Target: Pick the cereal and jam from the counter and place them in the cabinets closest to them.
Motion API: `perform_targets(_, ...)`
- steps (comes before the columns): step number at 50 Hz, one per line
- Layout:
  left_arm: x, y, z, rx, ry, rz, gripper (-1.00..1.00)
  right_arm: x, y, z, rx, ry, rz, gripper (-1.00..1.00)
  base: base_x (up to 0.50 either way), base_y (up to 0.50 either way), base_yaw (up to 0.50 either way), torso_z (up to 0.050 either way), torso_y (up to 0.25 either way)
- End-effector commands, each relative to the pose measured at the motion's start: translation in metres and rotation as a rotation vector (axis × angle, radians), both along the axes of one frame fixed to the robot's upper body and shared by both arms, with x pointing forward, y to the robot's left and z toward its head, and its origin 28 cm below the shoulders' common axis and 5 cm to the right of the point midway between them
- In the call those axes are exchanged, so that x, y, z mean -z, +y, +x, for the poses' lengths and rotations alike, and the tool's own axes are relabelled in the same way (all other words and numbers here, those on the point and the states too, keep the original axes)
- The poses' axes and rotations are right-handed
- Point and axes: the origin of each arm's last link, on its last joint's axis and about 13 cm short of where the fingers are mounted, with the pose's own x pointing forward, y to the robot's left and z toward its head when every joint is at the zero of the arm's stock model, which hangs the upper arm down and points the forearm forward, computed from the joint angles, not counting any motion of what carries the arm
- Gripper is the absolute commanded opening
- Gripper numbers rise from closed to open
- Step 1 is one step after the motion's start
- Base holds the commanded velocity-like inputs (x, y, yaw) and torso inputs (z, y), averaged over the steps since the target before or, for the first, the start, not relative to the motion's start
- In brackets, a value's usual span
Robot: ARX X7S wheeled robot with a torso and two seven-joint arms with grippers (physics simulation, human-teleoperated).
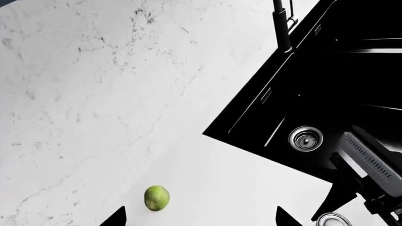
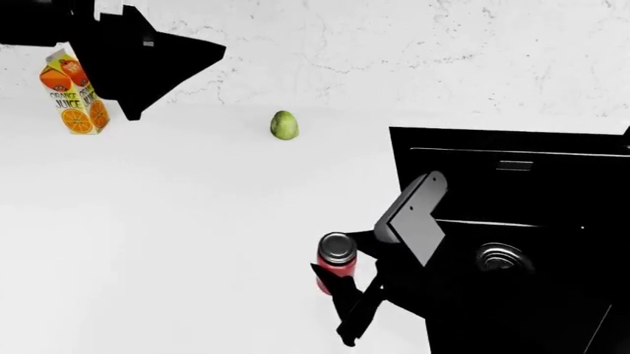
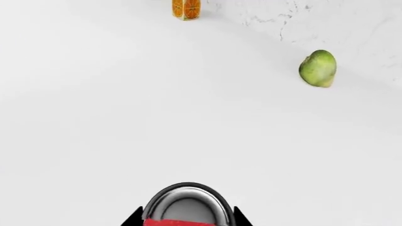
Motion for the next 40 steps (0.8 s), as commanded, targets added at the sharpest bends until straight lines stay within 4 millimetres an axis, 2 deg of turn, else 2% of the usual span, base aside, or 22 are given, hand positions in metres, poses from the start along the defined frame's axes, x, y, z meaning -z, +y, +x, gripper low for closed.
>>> perform_targets(1,0.003,0.002,0.0,-0.003,0.005,-0.001,1.0,-0.026,-0.003,-0.008,0.03,-0.098,0.04,-1.0,0.0,0.0,0.0,0.0,0.0)
perform_targets(8,0.004,0.001,0.002,-0.002,0.012,-0.002,1.0,-0.066,-0.008,-0.015,0.135,-0.237,0.086,-1.0,0.0,0.0,0.0,0.0,0.001)
perform_targets(21,0.003,-0.004,0.003,0.005,0.011,-0.002,1.0,-0.166,-0.014,-0.03,0.322,-0.481,0.189,-1.0,0.0,0.0,0.0,0.0,0.0)
perform_targets(25,0.003,-0.005,0.004,0.008,0.011,-0.003,1.0,-0.176,-0.013,-0.032,0.333,-0.51,0.195,-1.0,0.0,0.0,0.0,0.0,0.003)
perform_targets(34,0.004,-0.004,0.003,0.011,0.009,-0.003,1.0,-0.178,-0.012,-0.034,0.338,-0.538,0.191,-1.0,0.0,0.0,0.0,0.0,0.0)
perform_targets(40,0.004,-0.003,0.002,0.019,0.003,-0.013,1.0,-0.219,-0.01,-0.043,0.329,-0.685,0.157,-1.0,0.0,0.0,0.0,0.0,0.0)
